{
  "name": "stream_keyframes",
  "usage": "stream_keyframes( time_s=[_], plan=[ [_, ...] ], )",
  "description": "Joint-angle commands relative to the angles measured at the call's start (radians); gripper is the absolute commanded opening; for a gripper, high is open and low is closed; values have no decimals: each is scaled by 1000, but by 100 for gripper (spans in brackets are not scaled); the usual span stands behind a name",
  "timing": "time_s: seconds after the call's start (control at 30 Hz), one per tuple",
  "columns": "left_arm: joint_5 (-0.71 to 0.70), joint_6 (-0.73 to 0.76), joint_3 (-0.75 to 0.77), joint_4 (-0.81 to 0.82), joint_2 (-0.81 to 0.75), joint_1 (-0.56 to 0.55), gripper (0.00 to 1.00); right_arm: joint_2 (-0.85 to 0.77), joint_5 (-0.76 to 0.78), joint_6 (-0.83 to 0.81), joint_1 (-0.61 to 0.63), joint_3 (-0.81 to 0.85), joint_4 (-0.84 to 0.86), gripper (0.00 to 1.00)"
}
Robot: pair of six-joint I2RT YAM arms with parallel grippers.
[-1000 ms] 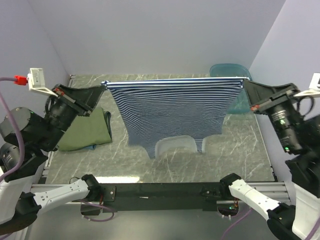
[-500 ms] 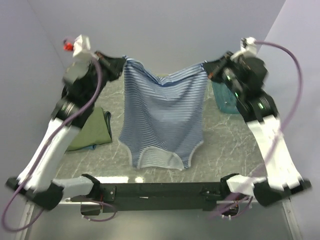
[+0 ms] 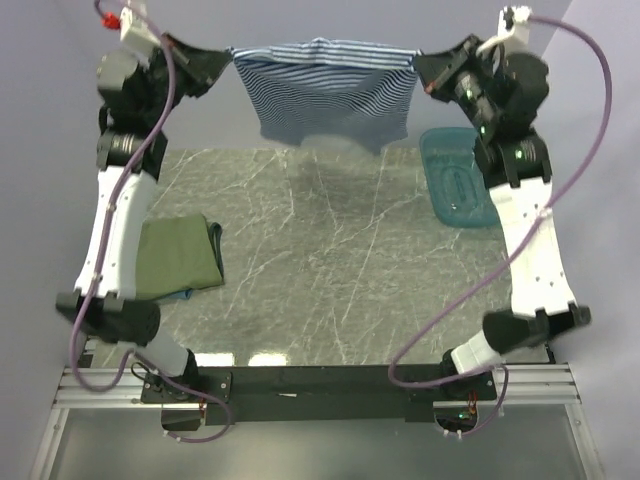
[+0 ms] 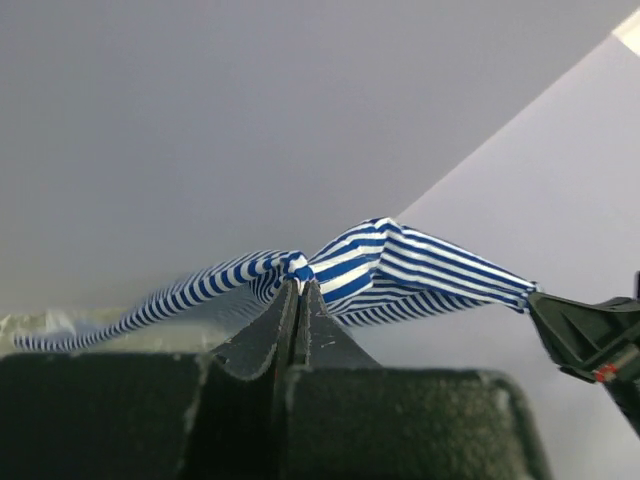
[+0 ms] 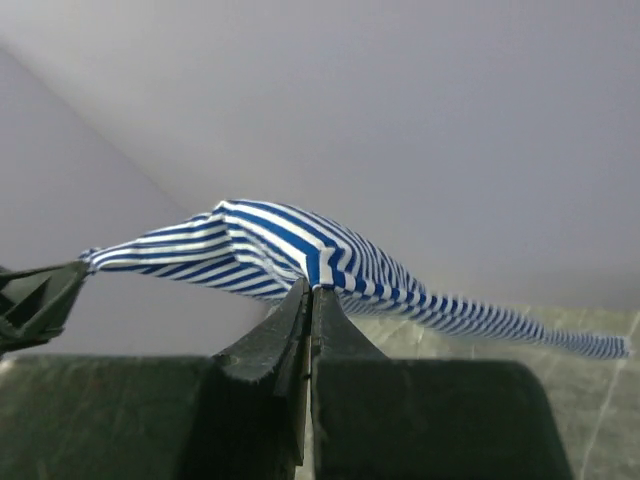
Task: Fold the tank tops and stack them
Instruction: Flatten the tank top out
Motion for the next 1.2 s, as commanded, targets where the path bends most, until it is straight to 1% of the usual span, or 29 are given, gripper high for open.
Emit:
stream_keyframes(
  time_s=[0.0,0.07,0.1,0.13,0.17,0.2,0.23,0.27,0.3,0.33,0.37,0.4,0.47,0.53,0.57,0.6,0.63,0.67,0.73,0.77,0.83,0.87,0.97,1.0,1.03,1.07,1.1,1.13,1.17],
  plan=[
    [86,-20,-250,108,-158,2,1,-143,-14,18,-19,-311,89,0],
    [99,-21,-395,108,-245,2,1,-214,-19,53,-34,-486,147,0],
    [109,-21,-572,120,-282,2,1,-281,-16,61,-38,-650,167,0],
    [106,-24,-671,140,-367,1,1,-314,-12,75,-36,-728,165,0],
    [106,-34,-860,145,-411,1,1,-343,-12,84,-36,-806,161,0],
    [116,-31,-945,137,-487,1,1,-389,-14,92,-36,-959,153,0],
    [107,-22,-1021,120,-523,1,0,-413,-22,103,-36,-1041,156,0],
    [107,-14,-1161,68,-558,1,0,-435,-38,113,-36,-1119,162,0],
    [104,-17,-1234,59,-630,1,1,-469,-60,123,-33,-1266,184,0],
    [110,-26,-1304,51,-665,1,0,-484,-80,130,-30,-1339,199,0],
    [94,-44,-1416,19,-699,1,1,-493,-83,135,-30,-1402,202,0],
    [89,-63,-1469,14,-734,-1,0,-503,-72,140,-30,-1495,195,0],
    [98,-121,-1605,16,-828,-2,2,-509,-68,140,-31,-1610,213,0],
    [98,-155,-1667,-7,-900,-11,2,-501,-48,138,-30,-1647,193,0],
    [103,-181,-1710,-12,-917,-16,8,-498,-54,137,-30,-1675,190,0],
    [103,-182,-1722,-33,-943,-24,14,-500,-49,135,-30,-1681,172,1],
    [97,-178,-1725,-61,-954,-25,19,-503,-42,135,-28,-1687,161,4],
    [87,-173,-1718,-84,-963,-28,28,-515,-37,135,-31,-1695,153,14],
    [77,-182,-1707,-105,-994,-54,42,-568,-8,133,-31,-1704,110,25],
    [67,-173,-1677,-127,-1002,-56,50,-610,10,130,-31,-1698,92,34],
    [29,-134,-1603,-200,-1008,-56,54,-647,52,123,-31,-1683,32,46],
    [8,-115,-1572,-229,-1006,-58,57,-674,64,118,-30,-1656,14,48],
    [-112,-63,-1453,-290,-951,-56,58,-714,95,101,-19,-1596,-49,50],
    [-141,-51,-1425,-290,-892,-53,58,-723,106,100,1,-1580,-69,50],
    [-175,-41,-1394,-286,-850,-51,55,-731,136,106,27,-1566,-77,50],
    [-177,-17,-1339,-252,-806,-48,48,-731,167,118,121,-1531,-84,51],
    [-172,-3,-1307,-239,-701,-30,48,-725,196,135,183,-1513,-88,51],
    [-157,8,-1272,-230,-645,-16,46,-711,208,179,246,-1494,-83,51],
    [-154,32,-1203,-199,-591,-2,42,-670,253,204,321,-1462,-69,50]
  ],
)
